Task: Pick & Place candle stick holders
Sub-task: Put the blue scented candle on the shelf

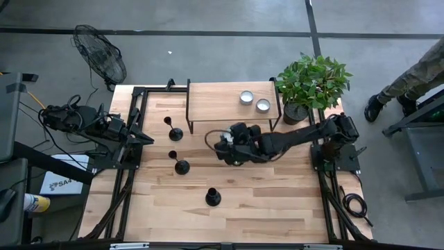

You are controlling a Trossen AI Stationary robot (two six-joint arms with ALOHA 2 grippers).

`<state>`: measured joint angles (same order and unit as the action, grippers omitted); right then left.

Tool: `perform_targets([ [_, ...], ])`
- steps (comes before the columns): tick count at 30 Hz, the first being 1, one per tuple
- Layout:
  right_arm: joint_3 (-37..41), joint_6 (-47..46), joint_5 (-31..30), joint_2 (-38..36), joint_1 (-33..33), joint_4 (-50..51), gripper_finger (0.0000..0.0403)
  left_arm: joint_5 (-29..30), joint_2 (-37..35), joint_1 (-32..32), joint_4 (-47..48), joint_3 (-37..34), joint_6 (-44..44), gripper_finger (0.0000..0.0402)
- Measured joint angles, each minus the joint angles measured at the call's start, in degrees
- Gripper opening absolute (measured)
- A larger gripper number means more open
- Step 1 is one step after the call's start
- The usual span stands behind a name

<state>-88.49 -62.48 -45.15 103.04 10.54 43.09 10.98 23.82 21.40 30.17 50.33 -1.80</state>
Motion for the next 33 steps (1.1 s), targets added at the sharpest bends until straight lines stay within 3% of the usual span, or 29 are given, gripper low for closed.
perform_targets([
  [5, 0.00, 0.96, 4.01, 0.00, -4.26, 1.27, 0.0297, 0.00, 0.01, 0.00, 0.00, 0.00, 0.01, 0.0026],
  [19, -0.69, -0.98, 4.12, 0.86, -7.75, -0.79, 0.0297, 0.00, 0.01, -0.01, 0.00, 0.00, 0.00, 0.0026],
  [23, -8.29, 2.08, 4.01, 6.04, -7.40, 0.38, 0.0297, 0.02, 0.00, -0.01, -0.01, 0.00, 0.00, 0.0026],
  [33, -34.59, 3.93, 2.83, 21.17, -7.74, 17.16, 0.0297, 0.01, 0.01, -0.01, 0.00, 0.00, 0.00, 0.0026],
])
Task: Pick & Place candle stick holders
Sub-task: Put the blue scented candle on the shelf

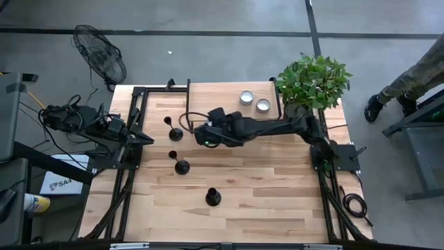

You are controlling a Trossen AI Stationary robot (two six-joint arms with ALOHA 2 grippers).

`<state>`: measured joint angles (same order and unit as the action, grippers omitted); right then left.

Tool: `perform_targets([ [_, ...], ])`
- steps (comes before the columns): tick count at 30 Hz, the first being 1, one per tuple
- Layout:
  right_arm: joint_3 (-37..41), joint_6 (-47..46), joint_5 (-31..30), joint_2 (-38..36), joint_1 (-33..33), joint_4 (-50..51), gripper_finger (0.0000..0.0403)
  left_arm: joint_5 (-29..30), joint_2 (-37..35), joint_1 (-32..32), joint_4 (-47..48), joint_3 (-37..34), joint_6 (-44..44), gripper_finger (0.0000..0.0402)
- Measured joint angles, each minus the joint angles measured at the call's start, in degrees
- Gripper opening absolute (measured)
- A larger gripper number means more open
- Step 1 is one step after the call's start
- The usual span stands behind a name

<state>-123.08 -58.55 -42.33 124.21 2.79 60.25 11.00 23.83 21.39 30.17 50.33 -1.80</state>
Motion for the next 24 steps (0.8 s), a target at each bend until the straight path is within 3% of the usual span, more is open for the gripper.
perform_targets([
  [6, -7.38, -0.03, -0.42, 5.38, -1.44, 5.16, 0.0297, -0.01, -0.02, 0.02, 0.00, 0.00, 0.00, 0.0026],
  [24, -7.25, -6.08, -1.73, 5.43, -6.50, 15.79, 0.0297, -0.01, -0.01, 0.02, 0.00, 0.00, 0.02, 0.0026],
])
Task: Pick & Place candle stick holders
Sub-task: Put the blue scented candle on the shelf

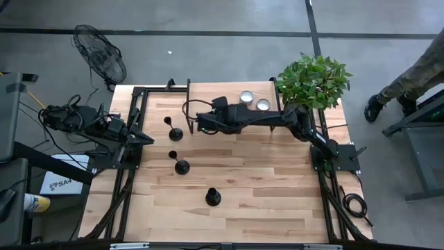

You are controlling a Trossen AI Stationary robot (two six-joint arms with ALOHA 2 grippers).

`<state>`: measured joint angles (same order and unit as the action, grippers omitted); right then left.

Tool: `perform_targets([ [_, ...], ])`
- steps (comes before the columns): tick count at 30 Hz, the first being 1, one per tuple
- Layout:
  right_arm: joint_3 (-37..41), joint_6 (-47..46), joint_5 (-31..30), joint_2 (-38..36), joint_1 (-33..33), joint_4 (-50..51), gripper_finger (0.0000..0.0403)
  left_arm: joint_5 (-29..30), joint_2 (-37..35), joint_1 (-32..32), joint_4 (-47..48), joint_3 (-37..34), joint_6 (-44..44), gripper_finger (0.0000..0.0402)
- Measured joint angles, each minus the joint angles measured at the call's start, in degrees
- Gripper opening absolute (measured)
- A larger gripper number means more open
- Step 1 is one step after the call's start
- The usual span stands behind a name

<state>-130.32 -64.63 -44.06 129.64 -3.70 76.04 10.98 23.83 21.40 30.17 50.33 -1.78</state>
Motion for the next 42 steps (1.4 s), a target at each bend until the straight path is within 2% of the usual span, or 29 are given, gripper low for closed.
perform_targets([
  [16, 0.08, -10.04, 0.22, -2.52, -0.75, 12.71, 0.0297, 0.00, -0.02, -0.02, 0.00, 0.00, -0.02, 0.0026],
  [23, 0.24, -12.38, 0.00, -3.25, -1.04, 13.91, 0.0297, 0.00, 0.01, -0.02, -0.02, 0.00, 0.00, 0.0026],
  [30, 3.99, -13.53, -0.01, -5.01, -1.91, 13.24, 0.0297, 0.02, 0.00, 0.00, -0.02, 0.00, 0.00, 0.0026],
  [33, 6.83, -14.25, 1.77, -6.63, -2.33, 12.50, 0.0297, 0.00, -0.02, 0.00, -0.02, 0.00, -0.02, 0.0026],
  [38, 13.80, -14.38, 1.41, -10.55, -2.82, 6.13, 0.0297, 0.00, 0.01, -0.01, 0.01, 0.00, 0.00, 0.0026],
  [42, 20.35, -13.77, 3.85, -13.79, -2.89, 0.68, 0.0297, 0.00, -0.02, 0.00, 0.00, 0.00, -0.02, 0.0026],
])
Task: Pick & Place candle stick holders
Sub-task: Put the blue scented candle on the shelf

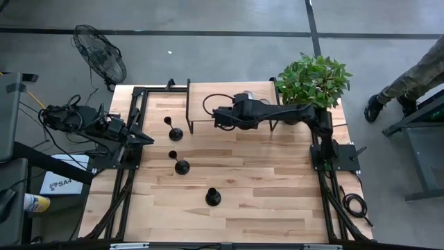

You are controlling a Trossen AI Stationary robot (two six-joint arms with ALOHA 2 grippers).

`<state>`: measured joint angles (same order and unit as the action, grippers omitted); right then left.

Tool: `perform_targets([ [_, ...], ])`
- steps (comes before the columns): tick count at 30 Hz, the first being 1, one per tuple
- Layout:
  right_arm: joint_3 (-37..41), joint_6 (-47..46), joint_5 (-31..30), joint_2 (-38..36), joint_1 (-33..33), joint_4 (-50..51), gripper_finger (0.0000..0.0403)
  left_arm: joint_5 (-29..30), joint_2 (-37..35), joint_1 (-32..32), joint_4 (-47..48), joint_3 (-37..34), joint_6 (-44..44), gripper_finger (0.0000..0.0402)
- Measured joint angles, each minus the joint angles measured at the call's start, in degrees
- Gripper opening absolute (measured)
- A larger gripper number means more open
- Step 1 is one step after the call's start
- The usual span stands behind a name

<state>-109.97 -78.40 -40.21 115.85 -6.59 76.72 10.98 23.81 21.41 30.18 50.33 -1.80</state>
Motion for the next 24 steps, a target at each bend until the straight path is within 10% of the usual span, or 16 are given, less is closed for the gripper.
perform_targets([
  [24, 8.61, 5.15, 3.98, -3.09, -4.53, -10.59, 0.0297, 0.00, 0.01, -0.01, 0.00, 0.00, 0.00, 0.0026],
])
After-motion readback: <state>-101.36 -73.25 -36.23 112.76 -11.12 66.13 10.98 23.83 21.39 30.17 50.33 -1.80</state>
